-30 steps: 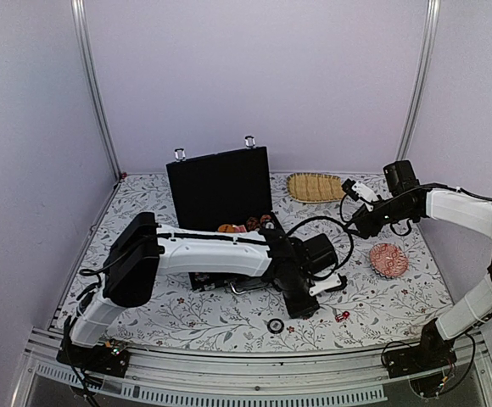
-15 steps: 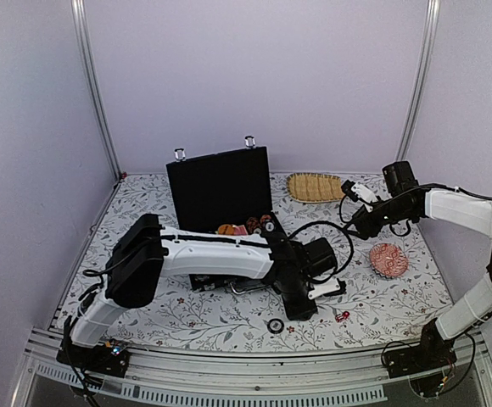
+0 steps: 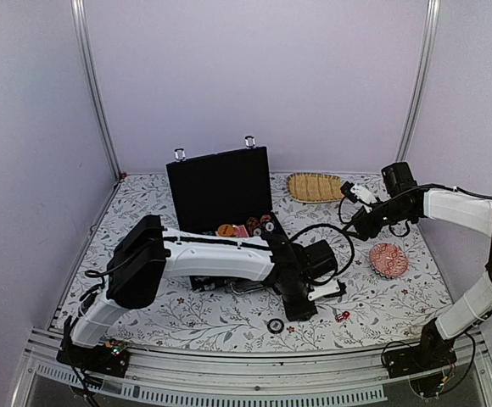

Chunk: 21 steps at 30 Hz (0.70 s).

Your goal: Pack up texas hold em set

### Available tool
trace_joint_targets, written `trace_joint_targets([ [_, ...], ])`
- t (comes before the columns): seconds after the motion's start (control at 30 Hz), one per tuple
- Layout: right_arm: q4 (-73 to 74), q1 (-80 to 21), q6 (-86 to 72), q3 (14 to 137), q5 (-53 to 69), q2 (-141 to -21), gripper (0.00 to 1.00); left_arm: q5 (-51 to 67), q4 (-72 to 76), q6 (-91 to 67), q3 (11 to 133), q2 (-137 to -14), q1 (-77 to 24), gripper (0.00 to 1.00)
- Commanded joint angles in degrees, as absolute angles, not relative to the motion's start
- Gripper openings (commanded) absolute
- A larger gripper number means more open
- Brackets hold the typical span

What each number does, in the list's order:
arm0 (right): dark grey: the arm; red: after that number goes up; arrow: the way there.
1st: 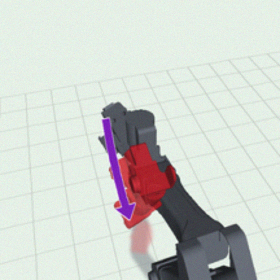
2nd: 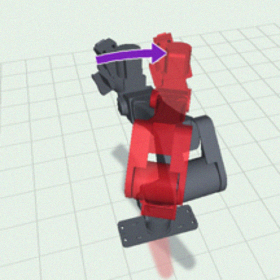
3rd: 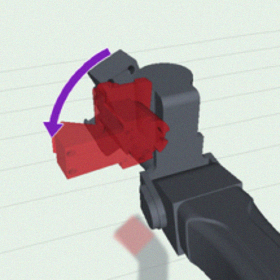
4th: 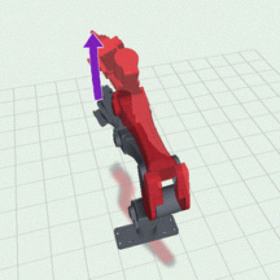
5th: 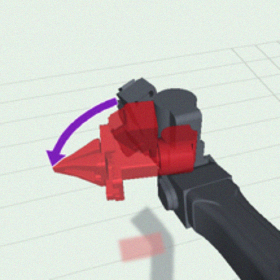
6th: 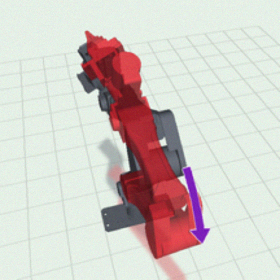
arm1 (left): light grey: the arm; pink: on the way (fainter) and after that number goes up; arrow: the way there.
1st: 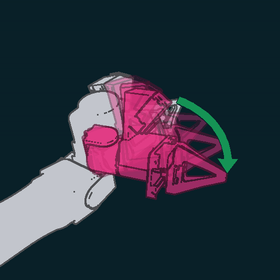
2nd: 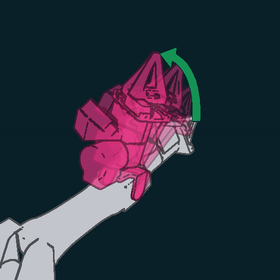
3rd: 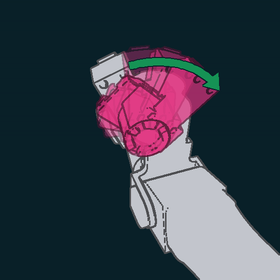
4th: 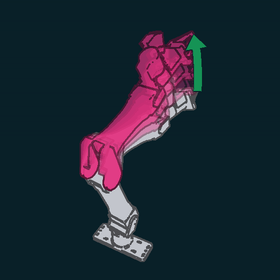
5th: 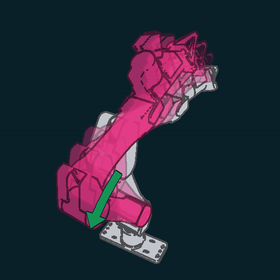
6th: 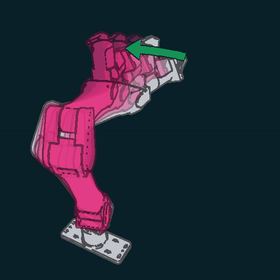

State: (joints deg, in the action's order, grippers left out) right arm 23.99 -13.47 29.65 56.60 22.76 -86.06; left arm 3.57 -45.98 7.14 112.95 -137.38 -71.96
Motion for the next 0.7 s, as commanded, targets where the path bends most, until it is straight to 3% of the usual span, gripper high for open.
trace_joint_targets([
  [0.0,23.99,-13.27,30.23,56.35,23.44,-87.24,0.60,1.61,-42.73,7.28,111.41,-137.94,-72.61,0.45],
  [0.47,24.69,-13.27,30.63,56.64,24.04,-88.39,0.61,4.86,-44.33,9.78,110.49,-137.52,-72.60,0.33],
  [0.67,25.05,-13.27,30.74,56.90,24.26,-88.77,0.61,5.49,-44.78,9.66,109.30,-135.58,-72.43,0.21],
])
